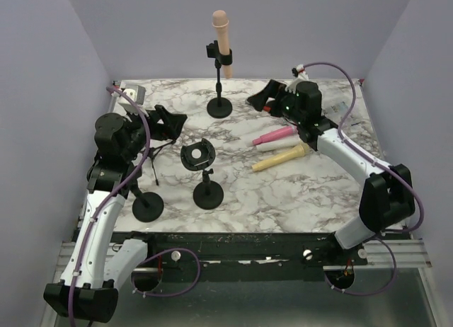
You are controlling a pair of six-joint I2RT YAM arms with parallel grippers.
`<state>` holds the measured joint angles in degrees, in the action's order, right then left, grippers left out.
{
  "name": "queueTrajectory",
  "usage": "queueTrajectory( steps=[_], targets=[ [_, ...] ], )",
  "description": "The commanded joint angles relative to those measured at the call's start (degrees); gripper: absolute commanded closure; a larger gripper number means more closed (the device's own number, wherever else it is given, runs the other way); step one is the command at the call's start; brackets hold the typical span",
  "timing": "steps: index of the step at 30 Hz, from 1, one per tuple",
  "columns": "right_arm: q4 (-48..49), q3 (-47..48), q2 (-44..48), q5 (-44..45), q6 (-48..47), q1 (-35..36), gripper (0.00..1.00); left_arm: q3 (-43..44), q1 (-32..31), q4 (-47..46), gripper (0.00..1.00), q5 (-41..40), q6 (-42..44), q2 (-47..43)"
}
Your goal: Remove the microphone from the stand
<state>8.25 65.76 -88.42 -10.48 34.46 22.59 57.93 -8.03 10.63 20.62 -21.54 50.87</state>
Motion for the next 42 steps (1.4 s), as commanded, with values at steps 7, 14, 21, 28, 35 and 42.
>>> queueTrajectory(
  steps=[7,14,21,28,35,42],
  targets=[
    [3.24,23.95,-14.08,6.95,-6.49,2.49,0.0,-0.04,-5.66,0.59,0.18,-2.46,0.59,-3.5],
    [5.44,37.44,-22.19,8.01,-12.0,4.49,0.0,1.08,-8.51,3.03,0.18,-6.05,2.5,-3.89],
    [2.46,55.86,-33.6,7.24,-14.9,5.06,0.0,1.65,-9.57,4.26,0.18,-8.15,3.6,-3.15],
    [2.65,67.09,-41.89,8.14,-18.44,7.24,0.0,1.92,-9.59,5.11,0.18,-10.11,4.48,-1.77],
    [8.57,68.14,-45.19,27.79,-35.27,13.38,0.05,2.09,-9.55,5.78,0.18,-11.98,5.08,-0.71],
    [10.38,72.66,-50.22,38.04,-41.16,14.94,0.19,1.92,-9.55,5.73,0.18,-12.67,5.19,0.12]
  ],
)
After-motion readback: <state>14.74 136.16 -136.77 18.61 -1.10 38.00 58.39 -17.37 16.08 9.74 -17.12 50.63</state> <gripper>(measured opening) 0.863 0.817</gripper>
